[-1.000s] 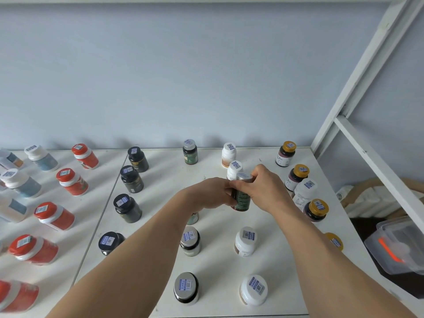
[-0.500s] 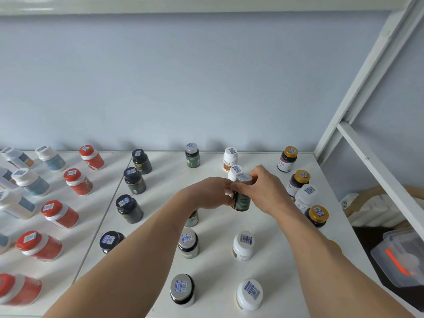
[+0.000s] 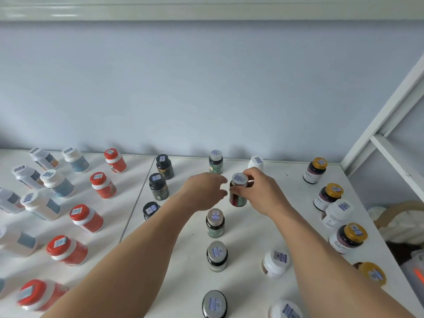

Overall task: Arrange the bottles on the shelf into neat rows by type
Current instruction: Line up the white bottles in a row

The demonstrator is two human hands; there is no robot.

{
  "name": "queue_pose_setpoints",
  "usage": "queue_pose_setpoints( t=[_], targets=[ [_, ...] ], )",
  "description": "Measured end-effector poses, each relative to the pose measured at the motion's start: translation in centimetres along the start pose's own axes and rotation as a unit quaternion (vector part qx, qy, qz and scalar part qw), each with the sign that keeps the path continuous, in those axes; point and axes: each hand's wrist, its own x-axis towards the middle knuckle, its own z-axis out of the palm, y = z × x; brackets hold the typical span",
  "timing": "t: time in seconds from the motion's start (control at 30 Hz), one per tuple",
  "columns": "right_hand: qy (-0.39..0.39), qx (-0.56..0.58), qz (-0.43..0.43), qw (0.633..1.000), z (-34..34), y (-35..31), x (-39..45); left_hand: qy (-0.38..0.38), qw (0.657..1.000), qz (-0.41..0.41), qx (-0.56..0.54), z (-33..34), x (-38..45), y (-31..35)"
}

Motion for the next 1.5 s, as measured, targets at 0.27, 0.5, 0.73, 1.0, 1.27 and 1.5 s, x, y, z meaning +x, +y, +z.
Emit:
queue_pose_setpoints(
  t=[0.27, 0.5, 0.73, 1.0, 1.27, 1.5],
  targets=[
    [-0.001, -0.010, 0.024, 1.000, 4.7, -1.4, 2.6, 0.000, 1.000, 0.006, -0.003, 0.2, 1.4, -5.3],
    [0.000, -0.004, 0.047, 0.999, 7.4, -0.9, 4.0, -0.018, 1.000, 0.001, -0.008, 1.5, 2.4, -7.5],
    [-0.001, -0.010, 0.058, 0.998, 8.4, -0.7, 4.9, -0.016, 1.000, 0.000, -0.011, 2.0, 3.1, -8.2],
    [-0.028, -0.023, 0.056, 0.998, 7.3, -0.5, 5.0, 0.020, 1.000, 0.013, -0.020, 0.4, 3.9, -7.2],
    [0.087, -0.070, 0.048, 0.993, -2.2, 2.0, 4.2, 0.061, 0.993, 0.061, -0.084, -0.1, 5.3, -1.3],
    [-0.077, -0.036, 0.081, 0.993, -3.4, 6.9, 4.0, -0.014, 0.989, 0.029, -0.145, 2.4, 7.2, 2.9]
  ],
)
